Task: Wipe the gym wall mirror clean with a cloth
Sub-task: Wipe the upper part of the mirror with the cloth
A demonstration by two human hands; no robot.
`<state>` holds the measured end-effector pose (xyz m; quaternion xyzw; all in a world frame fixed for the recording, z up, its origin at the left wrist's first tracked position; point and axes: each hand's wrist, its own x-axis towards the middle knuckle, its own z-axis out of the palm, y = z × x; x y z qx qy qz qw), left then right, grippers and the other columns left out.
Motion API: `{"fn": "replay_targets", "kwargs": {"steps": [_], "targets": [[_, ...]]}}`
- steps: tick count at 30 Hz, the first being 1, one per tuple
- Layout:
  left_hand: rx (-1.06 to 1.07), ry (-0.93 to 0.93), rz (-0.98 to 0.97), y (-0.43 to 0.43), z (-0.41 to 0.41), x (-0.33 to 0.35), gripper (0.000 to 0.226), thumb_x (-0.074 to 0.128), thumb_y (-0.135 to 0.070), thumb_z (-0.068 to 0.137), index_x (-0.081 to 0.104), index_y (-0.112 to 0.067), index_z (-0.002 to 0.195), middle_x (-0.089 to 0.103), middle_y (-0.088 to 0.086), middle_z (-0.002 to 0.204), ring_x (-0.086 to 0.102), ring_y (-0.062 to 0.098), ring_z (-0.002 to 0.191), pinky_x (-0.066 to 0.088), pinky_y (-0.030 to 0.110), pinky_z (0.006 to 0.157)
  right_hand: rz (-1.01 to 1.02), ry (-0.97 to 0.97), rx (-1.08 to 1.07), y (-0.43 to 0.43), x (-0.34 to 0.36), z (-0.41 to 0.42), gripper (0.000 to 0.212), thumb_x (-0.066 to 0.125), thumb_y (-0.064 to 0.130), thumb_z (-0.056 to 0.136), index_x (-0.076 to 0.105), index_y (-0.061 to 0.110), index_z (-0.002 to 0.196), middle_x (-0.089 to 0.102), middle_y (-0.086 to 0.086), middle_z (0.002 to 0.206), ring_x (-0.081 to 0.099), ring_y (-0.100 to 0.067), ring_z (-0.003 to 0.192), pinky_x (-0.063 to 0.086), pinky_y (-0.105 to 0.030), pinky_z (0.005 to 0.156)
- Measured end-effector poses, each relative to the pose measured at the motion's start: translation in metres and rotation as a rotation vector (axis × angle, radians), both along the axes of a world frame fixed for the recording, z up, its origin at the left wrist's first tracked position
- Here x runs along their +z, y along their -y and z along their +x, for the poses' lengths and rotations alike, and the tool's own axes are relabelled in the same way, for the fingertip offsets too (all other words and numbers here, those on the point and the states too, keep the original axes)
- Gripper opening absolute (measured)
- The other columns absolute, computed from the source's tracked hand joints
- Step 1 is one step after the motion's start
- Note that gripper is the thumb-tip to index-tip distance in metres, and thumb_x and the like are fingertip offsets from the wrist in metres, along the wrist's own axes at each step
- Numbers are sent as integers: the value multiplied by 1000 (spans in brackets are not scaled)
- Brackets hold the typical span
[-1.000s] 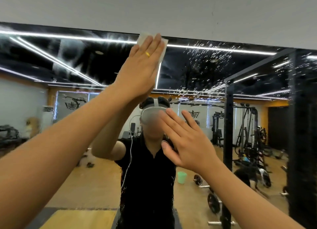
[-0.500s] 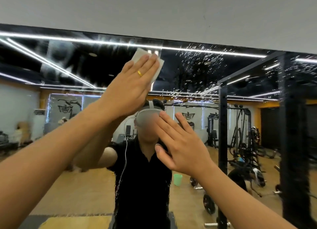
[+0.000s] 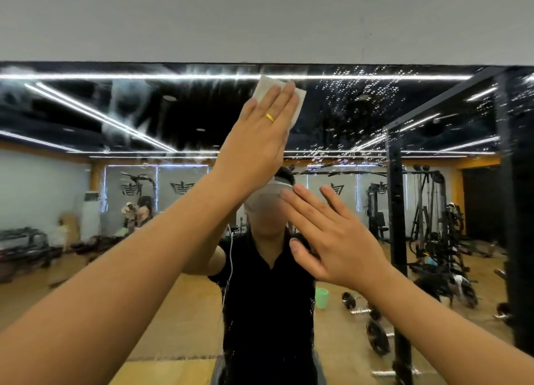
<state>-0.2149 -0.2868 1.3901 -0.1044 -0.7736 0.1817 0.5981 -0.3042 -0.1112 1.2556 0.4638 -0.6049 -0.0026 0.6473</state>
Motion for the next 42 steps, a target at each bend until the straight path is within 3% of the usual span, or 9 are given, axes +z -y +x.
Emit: {"fn": "replay_targets", "kwargs": {"steps": [5,12,19,24,26,30,35,38,42], "targets": [[-37,32,72,2,6,31,59,31,-19,111,10,-14,166,3,3,174,0,20,160,1,41,128,3,5,-7,2,1,1,66,51,38,102,35,10,159,26,-7,168,18,-22,158,18,-52,127],[-79,-86,220,56,27,23,59,22,-26,108,17,-16,166,10,1,173,3,15,160,2,40,129,13,16,-4,0,-1,0,66,52,38,102,34,10,160,25,-7,169,17,-22,158,19,-53,127],[-71,-261,397,147,66,19,55,30,-9,111,22,-12,164,16,6,172,7,21,160,-7,17,123,13,9,3,1,0,-1,65,52,37,102,35,11,159,27,-6,168,20,-23,158,21,-55,126],[-63,-271,443,214,88,6,54,31,-15,111,23,-16,164,18,7,172,11,22,160,-2,12,123,3,8,15,2,-1,0,65,52,37,101,37,10,158,29,-7,168,21,-23,157,23,-55,125],[-68,-288,429,221,87,4,54,31,-18,111,21,-21,165,17,3,172,11,21,160,2,19,126,0,-1,19,2,-1,0,65,52,37,101,37,10,158,29,-7,167,22,-23,157,24,-55,125],[-79,-273,429,173,82,-6,60,34,-5,109,19,-21,165,14,7,172,9,29,159,10,40,129,10,3,11,2,2,1,64,50,37,102,36,10,159,28,-7,168,21,-22,157,22,-55,126],[-217,-52,71,53,38,-34,80,59,-3,100,14,-12,165,13,5,171,9,22,158,9,53,129,8,3,0,0,1,1,64,49,38,102,37,10,158,29,-7,168,21,-22,157,23,-55,126],[-213,13,-59,14,7,-40,74,58,-1,98,23,-8,163,19,9,171,13,23,159,2,39,128,4,10,1,-2,1,2,63,48,38,103,37,9,158,29,-8,167,21,-23,157,24,-55,125],[-189,11,-5,25,0,-43,67,51,-5,102,23,-9,163,18,7,171,10,20,158,-1,33,126,16,14,13,-1,-1,1,63,48,37,103,36,9,159,29,-8,167,21,-23,157,25,-56,124]]}}
